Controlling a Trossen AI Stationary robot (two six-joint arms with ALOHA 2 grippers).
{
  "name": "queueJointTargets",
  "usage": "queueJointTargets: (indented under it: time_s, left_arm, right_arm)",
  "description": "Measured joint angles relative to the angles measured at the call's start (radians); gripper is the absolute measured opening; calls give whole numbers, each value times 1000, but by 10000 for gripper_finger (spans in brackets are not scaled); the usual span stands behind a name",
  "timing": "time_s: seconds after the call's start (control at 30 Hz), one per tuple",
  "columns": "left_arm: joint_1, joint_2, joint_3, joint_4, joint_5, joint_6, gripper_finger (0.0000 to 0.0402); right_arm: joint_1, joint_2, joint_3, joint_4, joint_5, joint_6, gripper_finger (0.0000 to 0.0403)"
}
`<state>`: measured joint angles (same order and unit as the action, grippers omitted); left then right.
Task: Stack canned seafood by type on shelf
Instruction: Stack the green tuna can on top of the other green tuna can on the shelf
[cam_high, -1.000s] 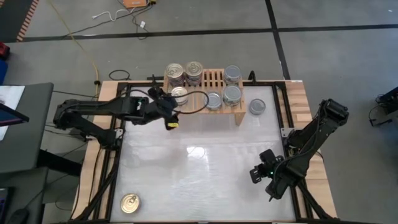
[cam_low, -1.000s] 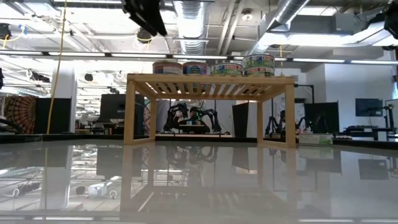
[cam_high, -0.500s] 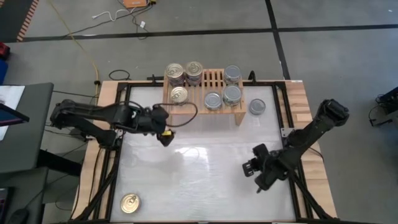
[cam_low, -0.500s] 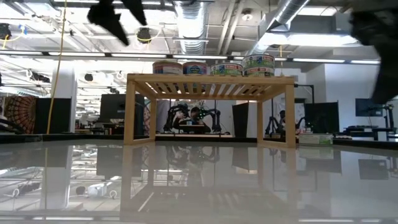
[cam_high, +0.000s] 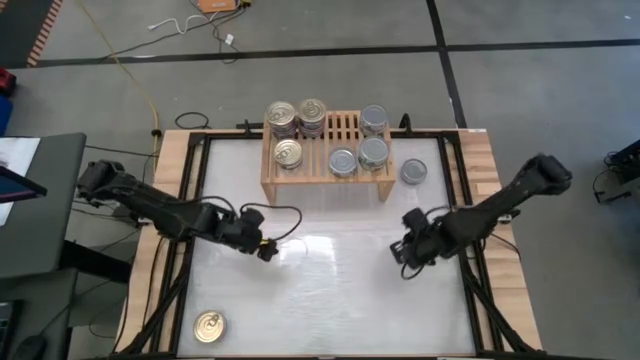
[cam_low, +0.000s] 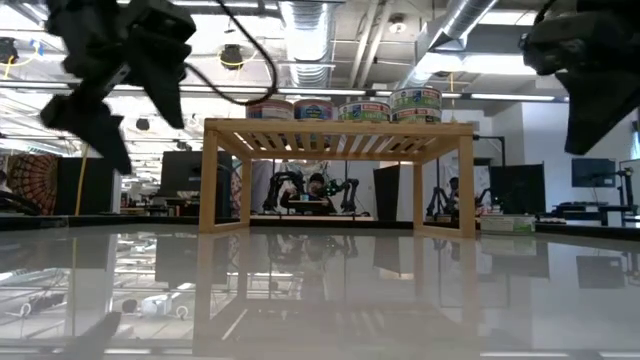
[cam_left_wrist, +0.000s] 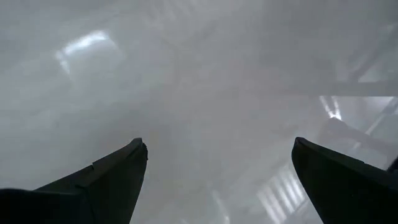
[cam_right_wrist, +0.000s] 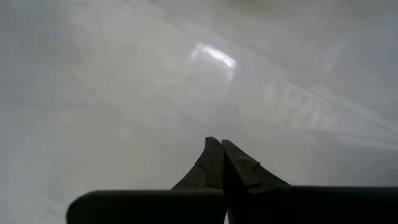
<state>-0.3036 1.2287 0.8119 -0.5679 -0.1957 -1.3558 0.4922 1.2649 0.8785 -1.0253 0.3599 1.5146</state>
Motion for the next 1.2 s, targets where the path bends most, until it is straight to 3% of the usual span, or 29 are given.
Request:
queueJointTargets:
  time_s: [0.13, 0.23, 0.4, 0.53, 0.67, 0.83, 0.97, 1.2]
  left_arm:
    - [-51, -19, -62, 75, -47, -56, 383]
    - [-74, -20, -65, 89, -72, -39, 383]
    - [-80, -20, -65, 131, -80, 19, 383]
    - [-70, -20, -65, 134, -86, 27, 383]
    - [-55, -20, -65, 134, -86, 27, 383]
    - [-48, -20, -65, 134, -86, 23, 383]
    - [-48, -19, -65, 134, -85, 0, 383]
    - [-57, -19, -64, 134, -84, -18, 383]
  right_arm:
    - [-102, -161, -70, -104, 28, -31, 15]
    - [-241, -311, -165, -112, 28, -73, 15]
    - [-513, -549, -276, 31, 19, -265, 14]
    - [-764, -632, -299, 152, -17, -476, 14]
    - [-1037, -593, -299, 203, -136, -648, 14]
    - [-1295, -426, -299, 302, -318, -830, 14]
    - [-1378, -289, -300, 400, -359, -886, 14]
    - [-1403, -99, -300, 508, -362, -950, 23]
